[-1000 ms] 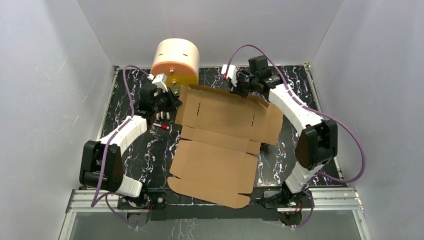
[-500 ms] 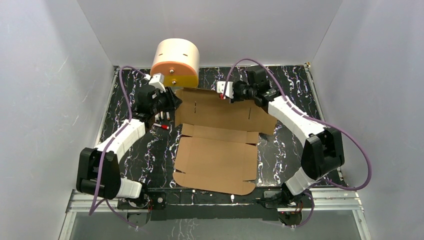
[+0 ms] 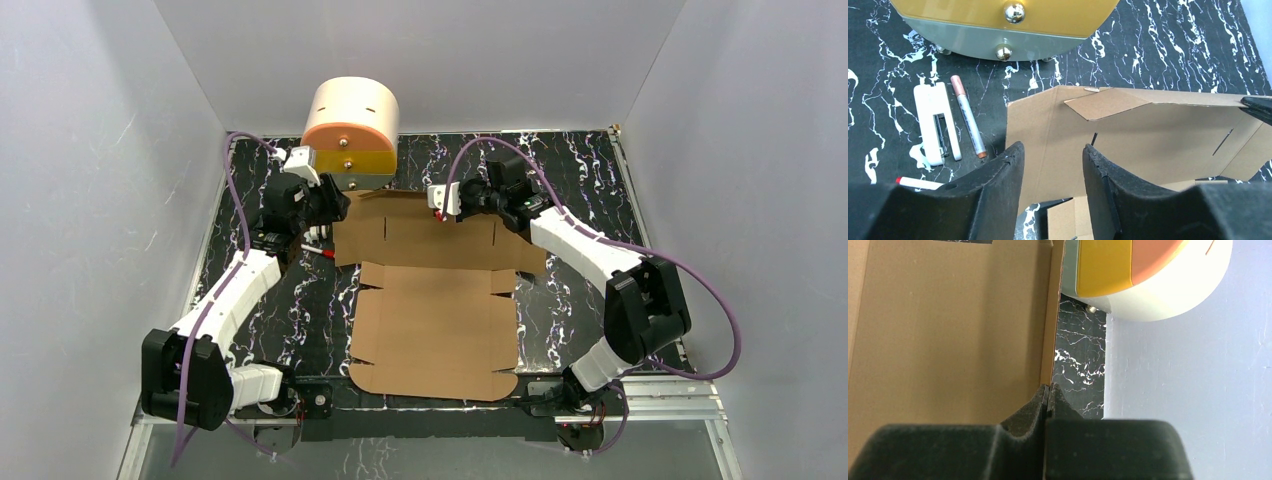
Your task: Fold the paper box
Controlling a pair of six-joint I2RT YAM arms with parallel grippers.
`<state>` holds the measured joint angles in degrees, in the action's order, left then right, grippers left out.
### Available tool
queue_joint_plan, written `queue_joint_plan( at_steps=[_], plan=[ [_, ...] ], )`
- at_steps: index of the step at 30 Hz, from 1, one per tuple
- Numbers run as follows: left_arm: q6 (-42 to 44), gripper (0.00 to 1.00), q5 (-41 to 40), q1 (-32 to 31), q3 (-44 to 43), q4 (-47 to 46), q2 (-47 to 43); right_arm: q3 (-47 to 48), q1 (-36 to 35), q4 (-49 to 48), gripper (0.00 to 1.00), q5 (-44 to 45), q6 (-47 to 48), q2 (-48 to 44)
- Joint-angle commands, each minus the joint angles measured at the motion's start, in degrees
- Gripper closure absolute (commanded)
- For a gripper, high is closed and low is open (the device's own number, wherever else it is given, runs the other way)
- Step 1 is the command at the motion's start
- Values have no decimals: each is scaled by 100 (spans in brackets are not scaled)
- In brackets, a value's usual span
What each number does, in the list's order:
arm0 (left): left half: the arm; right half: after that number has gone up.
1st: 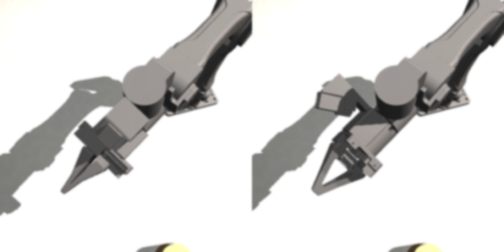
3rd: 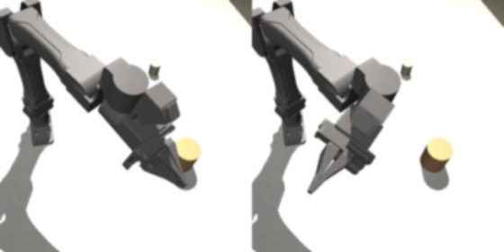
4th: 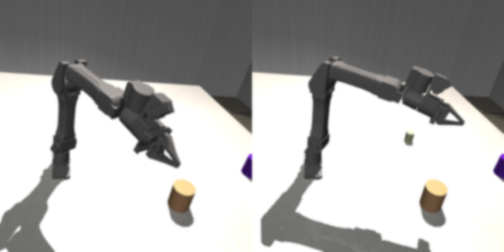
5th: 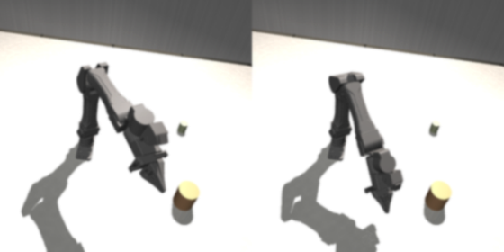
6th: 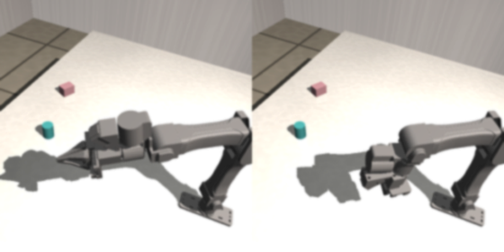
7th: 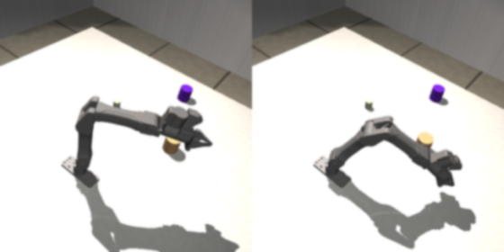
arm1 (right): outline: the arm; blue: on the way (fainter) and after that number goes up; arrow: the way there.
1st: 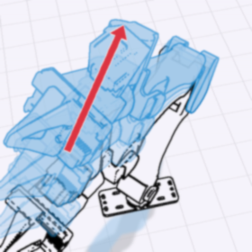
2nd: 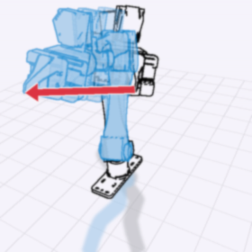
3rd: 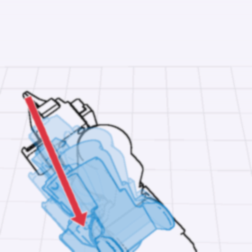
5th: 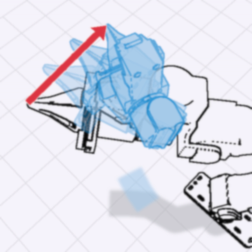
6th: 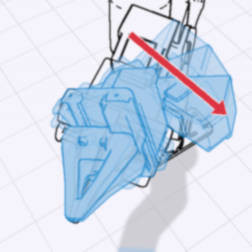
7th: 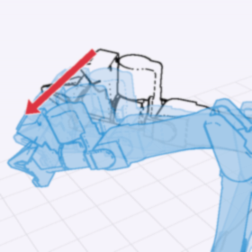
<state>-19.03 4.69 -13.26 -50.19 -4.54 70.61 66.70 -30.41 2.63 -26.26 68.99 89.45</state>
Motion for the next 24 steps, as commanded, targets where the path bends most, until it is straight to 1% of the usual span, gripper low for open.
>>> queue_joint_plan(
  at_steps=[1, 3, 7, 10, 14, 16, 20, 22, 24],
  plan=[
    [154, 55, -142, -19, -5, 95, -179, -16, -42, -432, 92, -22, 43, -80],
    [88, 54, -29, -19, -1, 39, -166, -8, -44, -400, 90, 4, -24, -46],
    [-44, 53, 332, -19, -19, -65, -41, -33, -52, -400, 90, 50, -107, -24],
    [316, 52, 6, -19, -160, 225, -2, -39, -67, -378, 90, 174, -107, -18],
    [696, 52, -639, -19, -50, 170, -108, -60, -70, -333, 87, 409, -30, -33],
    [729, 51, -697, -19, -28, 131, -86, -45, -70, -289, 87, 437, 8, -18],
    [640, 50, -607, 10, -32, 14, 166, 28, -75, -91, 88, 477, -11, 52],
    [563, 49, -365, 75, -116, -18, 365, 20, -82, -101, 88, 490, -41, 63],
    [452, 49, 42, 174, -212, -80, 583, 4, -104, -126, 88, 482, -52, 51]
  ],
)
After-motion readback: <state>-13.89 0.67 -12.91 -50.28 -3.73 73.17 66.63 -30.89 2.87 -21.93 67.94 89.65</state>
